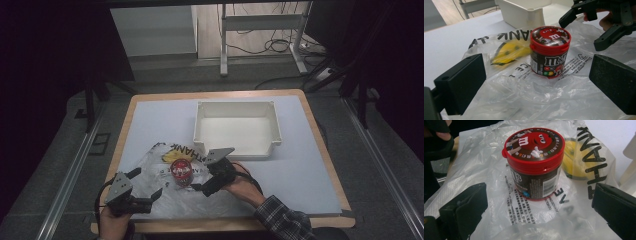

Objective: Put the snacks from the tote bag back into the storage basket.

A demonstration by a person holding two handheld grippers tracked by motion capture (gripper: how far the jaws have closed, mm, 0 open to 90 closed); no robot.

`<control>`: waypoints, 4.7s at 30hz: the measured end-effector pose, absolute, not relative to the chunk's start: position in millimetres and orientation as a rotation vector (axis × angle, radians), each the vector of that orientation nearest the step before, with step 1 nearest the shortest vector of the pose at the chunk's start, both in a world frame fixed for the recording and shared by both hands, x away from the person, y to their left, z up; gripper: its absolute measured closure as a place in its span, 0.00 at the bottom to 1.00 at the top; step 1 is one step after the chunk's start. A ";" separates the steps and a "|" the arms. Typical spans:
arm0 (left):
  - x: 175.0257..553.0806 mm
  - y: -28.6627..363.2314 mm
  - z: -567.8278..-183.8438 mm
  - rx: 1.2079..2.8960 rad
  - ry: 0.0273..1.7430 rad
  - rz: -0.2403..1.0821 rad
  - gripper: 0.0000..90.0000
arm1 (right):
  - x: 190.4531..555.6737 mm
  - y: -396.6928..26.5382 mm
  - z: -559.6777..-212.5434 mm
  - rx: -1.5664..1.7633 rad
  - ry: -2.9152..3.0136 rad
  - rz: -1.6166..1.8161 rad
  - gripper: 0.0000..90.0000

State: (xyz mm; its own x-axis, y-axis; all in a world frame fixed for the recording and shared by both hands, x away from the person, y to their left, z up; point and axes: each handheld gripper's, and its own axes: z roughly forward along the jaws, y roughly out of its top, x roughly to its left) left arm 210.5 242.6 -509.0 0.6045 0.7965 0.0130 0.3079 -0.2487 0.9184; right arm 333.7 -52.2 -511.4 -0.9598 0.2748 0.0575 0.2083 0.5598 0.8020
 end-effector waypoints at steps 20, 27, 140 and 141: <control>210.2 243.9 -508.7 1.822 0.896 0.612 0.01 | 337.7 -19.7 -507.5 0.422 2.780 1.269 0.01; 210.3 244.2 -508.7 1.821 0.896 0.612 0.01 | 341.9 -1.8 -510.1 0.442 2.849 1.114 0.02; 210.8 243.7 -510.2 1.839 0.900 0.622 0.01 | 382.0 -52.8 -424.7 0.165 2.865 0.989 0.28; 210.8 243.7 -510.1 1.839 0.899 0.622 0.01 | 383.1 -54.4 -423.7 0.164 2.861 0.987 0.28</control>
State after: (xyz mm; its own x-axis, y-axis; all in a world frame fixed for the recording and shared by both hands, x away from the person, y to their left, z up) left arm 210.8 243.7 -510.1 0.5980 0.8009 0.0303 0.3110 -0.2667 0.9122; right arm 383.1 -54.4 -423.7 -0.9881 0.1378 -0.0689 0.0661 0.7830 0.6186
